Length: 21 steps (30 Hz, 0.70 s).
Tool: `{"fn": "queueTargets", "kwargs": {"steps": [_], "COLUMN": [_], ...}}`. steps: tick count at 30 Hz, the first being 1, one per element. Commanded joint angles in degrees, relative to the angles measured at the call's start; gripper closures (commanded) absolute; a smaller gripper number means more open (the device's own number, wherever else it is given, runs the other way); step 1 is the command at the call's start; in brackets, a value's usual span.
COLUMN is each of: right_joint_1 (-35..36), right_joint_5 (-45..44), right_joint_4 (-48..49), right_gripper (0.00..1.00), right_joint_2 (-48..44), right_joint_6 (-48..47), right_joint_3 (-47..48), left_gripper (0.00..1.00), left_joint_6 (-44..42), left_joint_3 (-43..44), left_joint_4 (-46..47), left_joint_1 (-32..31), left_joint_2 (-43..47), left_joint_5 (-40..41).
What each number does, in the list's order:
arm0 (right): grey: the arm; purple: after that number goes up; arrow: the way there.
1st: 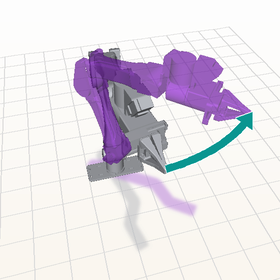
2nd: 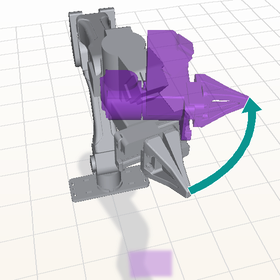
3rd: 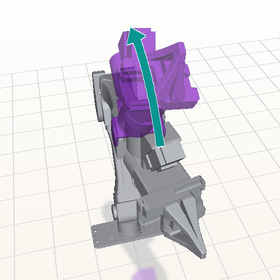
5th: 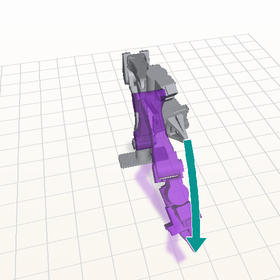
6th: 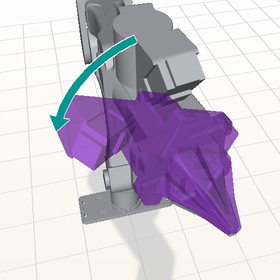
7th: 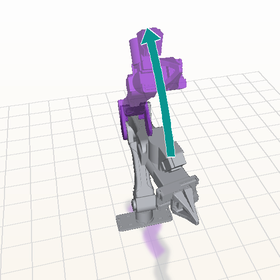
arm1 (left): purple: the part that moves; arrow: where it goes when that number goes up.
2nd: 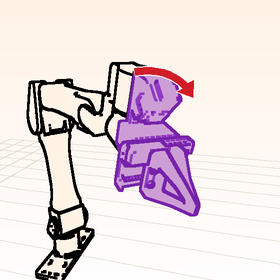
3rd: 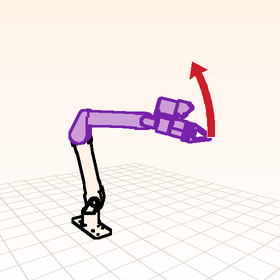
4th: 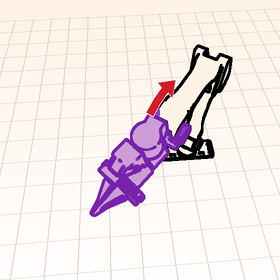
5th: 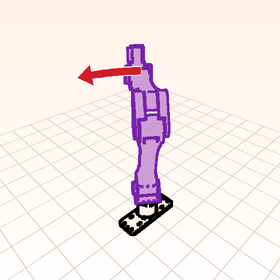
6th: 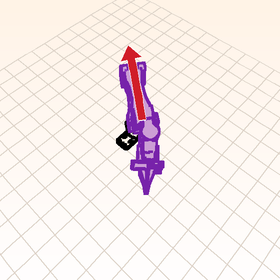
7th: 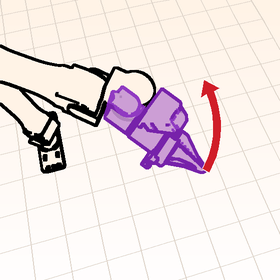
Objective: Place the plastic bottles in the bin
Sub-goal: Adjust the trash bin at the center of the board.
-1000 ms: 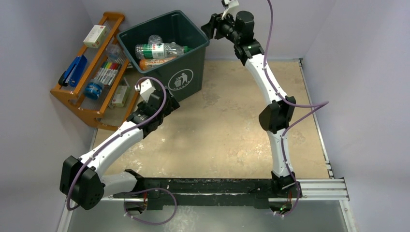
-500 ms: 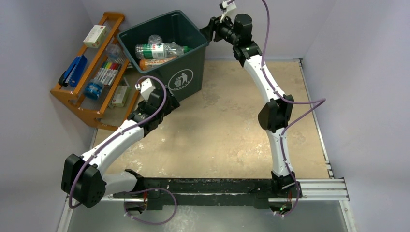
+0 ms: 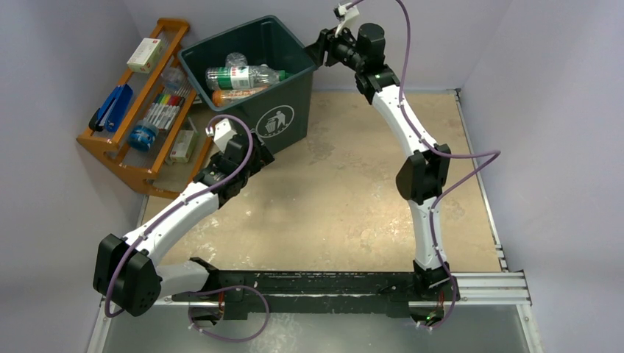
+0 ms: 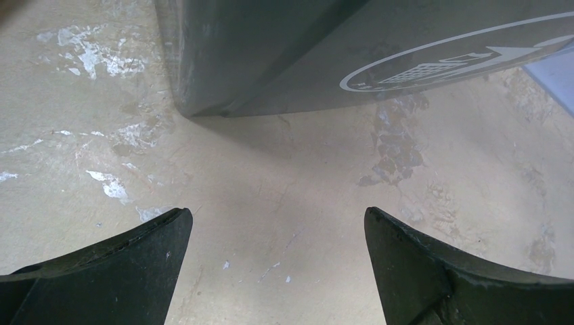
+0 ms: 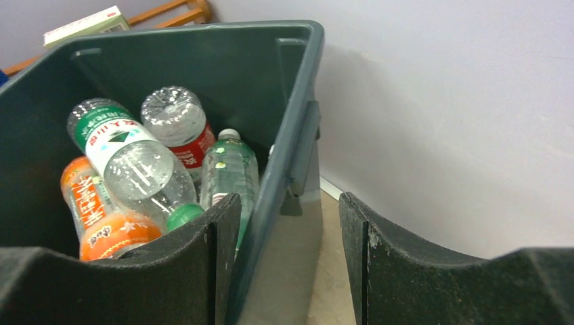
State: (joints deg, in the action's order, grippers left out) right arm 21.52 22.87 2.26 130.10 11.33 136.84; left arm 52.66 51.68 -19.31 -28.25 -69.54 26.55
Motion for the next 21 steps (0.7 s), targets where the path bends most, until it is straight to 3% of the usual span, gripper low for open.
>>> {"fn": "queueTargets", "kwargs": {"steps": [1, 7, 12, 21], "right_joint_1": [1.0, 2.0, 2.7, 3.7], "right_joint_5": [4.1, 4.8, -0.4, -6.6], "right_joint_4": [-1.8, -2.7, -9.9, -13.8], "right_gripper": [0.42, 0.43, 0.44, 0.46], "right_joint_2": [-1.9, -1.6, 2.4, 4.4], "right_joint_6": [0.3, 0.3, -0.4, -2.6], "right_joint_3": [2.7, 4.4, 12.0, 12.2], "left_gripper": [0.01, 0.01, 0.01, 0.01], "left_joint_6": [-1.1, -1.2, -1.2, -0.9], "left_joint_3": [0.7, 0.6, 0.6, 0.0], "left_joint_4": [2.3, 2.0, 1.5, 1.7], "left_joint_1": [0.5, 0.6, 0.6, 0.7], "left_joint_2": [0.9, 1.5, 2.1, 2.8], "left_joint_5": [-0.1, 0.0, -0.2, -0.4]}}
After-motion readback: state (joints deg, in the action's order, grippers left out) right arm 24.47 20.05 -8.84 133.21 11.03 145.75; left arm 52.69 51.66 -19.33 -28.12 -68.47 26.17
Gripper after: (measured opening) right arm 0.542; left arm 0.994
